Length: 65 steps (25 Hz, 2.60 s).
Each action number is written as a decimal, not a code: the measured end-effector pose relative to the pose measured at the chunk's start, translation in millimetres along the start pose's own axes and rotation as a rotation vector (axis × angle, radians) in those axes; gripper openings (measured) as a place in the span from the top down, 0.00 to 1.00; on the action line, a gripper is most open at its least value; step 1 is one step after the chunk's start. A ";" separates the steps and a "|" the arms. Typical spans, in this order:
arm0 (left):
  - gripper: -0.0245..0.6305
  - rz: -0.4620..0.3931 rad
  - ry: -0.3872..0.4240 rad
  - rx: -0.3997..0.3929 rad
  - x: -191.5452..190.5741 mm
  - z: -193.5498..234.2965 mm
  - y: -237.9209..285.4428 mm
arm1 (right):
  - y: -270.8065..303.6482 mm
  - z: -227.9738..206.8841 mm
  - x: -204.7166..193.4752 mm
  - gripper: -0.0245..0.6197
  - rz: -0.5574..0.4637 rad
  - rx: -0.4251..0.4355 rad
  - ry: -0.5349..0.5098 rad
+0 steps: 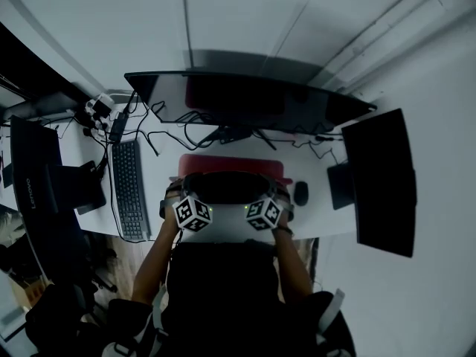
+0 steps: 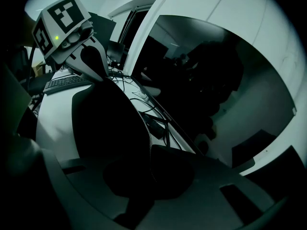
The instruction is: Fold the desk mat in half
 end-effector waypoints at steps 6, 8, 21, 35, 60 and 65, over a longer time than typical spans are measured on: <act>0.93 0.029 -0.029 0.034 10.9 9.6 24.7 | 21.7 -24.7 5.5 0.93 -0.015 0.031 -0.018; 0.93 0.037 -0.036 0.043 13.4 12.5 33.4 | 30.8 -31.2 6.8 0.93 -0.019 0.041 -0.021; 0.93 0.064 -0.072 0.101 13.2 30.1 87.5 | 85.9 -59.8 20.6 0.93 -0.030 0.038 -0.052; 0.93 0.071 -0.084 0.107 -8.1 30.9 150.7 | 149.5 -70.7 21.1 0.93 -0.001 0.039 -0.038; 0.89 0.087 -0.149 0.131 -25.0 21.0 190.8 | 188.2 -71.8 7.5 0.87 0.026 0.029 0.000; 0.87 0.092 -0.183 0.116 -23.6 24.1 186.0 | 184.7 -72.6 7.5 0.85 0.019 0.010 0.009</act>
Point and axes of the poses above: the fingertips, and each gripper's own axes: y forward along the fingers, z to its left, x out of its top, the point moved 9 cm from there along -y, backward along the fingers, and after that the axes turned 11 degrees about x, right-handed, at the moved point
